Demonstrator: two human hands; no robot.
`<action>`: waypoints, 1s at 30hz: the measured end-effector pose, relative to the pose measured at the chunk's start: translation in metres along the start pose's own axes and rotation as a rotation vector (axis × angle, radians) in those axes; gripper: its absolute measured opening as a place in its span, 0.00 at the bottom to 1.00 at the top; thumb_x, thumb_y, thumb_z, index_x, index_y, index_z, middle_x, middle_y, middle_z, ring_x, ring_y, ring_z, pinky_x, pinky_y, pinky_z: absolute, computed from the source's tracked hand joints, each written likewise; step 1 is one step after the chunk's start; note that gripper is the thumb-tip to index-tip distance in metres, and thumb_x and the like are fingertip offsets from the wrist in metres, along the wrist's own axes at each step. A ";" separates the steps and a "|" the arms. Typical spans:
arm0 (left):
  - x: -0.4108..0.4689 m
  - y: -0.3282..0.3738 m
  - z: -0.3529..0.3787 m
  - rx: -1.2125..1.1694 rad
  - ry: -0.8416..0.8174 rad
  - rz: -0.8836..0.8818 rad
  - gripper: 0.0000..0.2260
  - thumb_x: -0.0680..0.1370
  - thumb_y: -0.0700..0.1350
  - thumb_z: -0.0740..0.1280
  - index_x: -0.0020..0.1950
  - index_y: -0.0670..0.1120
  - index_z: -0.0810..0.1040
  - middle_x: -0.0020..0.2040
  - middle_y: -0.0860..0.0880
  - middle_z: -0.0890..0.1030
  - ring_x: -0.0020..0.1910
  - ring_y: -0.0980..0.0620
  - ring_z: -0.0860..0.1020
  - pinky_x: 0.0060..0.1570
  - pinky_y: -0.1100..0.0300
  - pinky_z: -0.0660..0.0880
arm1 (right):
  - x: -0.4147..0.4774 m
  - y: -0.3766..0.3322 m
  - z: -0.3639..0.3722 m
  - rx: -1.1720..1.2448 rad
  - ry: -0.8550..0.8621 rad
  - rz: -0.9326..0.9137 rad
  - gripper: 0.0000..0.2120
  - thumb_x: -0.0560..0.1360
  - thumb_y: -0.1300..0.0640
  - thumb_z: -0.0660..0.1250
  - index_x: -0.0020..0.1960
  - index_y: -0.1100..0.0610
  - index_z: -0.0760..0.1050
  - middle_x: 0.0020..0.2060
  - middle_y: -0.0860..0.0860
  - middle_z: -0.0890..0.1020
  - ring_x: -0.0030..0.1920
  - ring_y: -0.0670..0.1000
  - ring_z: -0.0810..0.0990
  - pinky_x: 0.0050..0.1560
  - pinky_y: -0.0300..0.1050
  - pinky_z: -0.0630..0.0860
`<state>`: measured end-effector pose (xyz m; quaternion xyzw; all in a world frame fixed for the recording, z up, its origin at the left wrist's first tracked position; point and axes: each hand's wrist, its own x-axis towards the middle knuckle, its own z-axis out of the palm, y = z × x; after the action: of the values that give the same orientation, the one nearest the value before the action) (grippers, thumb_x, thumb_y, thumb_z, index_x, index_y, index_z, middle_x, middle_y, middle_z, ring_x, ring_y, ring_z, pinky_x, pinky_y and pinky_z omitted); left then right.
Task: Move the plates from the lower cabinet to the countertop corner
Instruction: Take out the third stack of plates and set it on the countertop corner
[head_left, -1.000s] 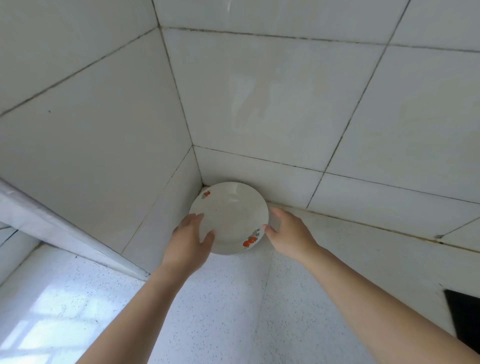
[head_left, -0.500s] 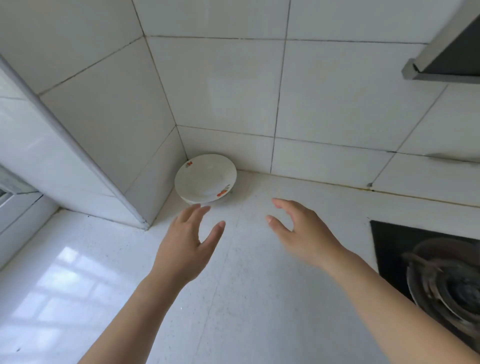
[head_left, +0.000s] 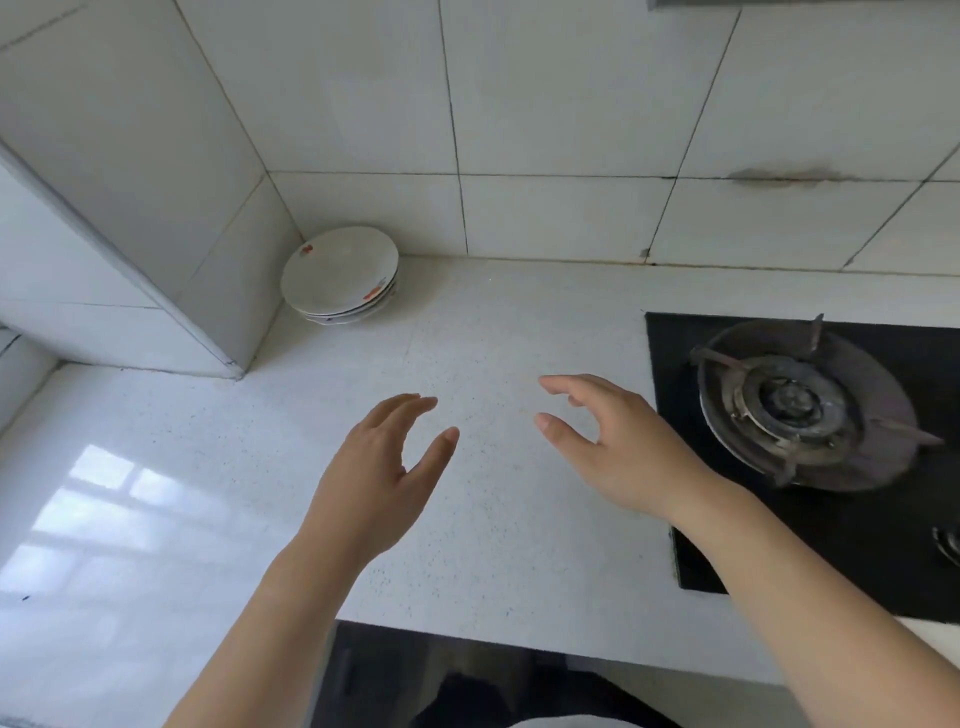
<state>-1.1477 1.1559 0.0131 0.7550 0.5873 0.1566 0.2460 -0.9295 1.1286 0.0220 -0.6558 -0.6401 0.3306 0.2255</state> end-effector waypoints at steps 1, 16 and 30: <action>-0.005 0.003 0.002 -0.004 -0.022 0.012 0.24 0.75 0.62 0.56 0.69 0.55 0.67 0.70 0.57 0.67 0.62 0.58 0.70 0.50 0.65 0.68 | -0.011 0.002 0.000 -0.014 0.004 0.018 0.23 0.78 0.46 0.58 0.71 0.48 0.63 0.69 0.40 0.68 0.67 0.39 0.65 0.60 0.32 0.59; -0.083 0.004 0.001 -0.044 -0.204 0.257 0.22 0.76 0.59 0.58 0.69 0.55 0.68 0.69 0.58 0.68 0.50 0.62 0.69 0.49 0.66 0.66 | -0.153 -0.011 0.049 -0.057 0.217 0.250 0.23 0.78 0.45 0.59 0.71 0.49 0.65 0.68 0.42 0.69 0.67 0.41 0.67 0.58 0.33 0.59; -0.137 0.084 0.048 -0.045 -0.397 0.620 0.20 0.78 0.58 0.58 0.68 0.55 0.68 0.69 0.58 0.68 0.51 0.63 0.68 0.51 0.66 0.64 | -0.299 0.011 0.048 -0.010 0.510 0.504 0.22 0.77 0.44 0.59 0.70 0.46 0.65 0.67 0.40 0.70 0.65 0.42 0.68 0.58 0.36 0.63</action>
<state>-1.0899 0.9989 0.0270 0.9072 0.2676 0.0870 0.3127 -0.9448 0.8256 0.0250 -0.8557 -0.3829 0.1983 0.2862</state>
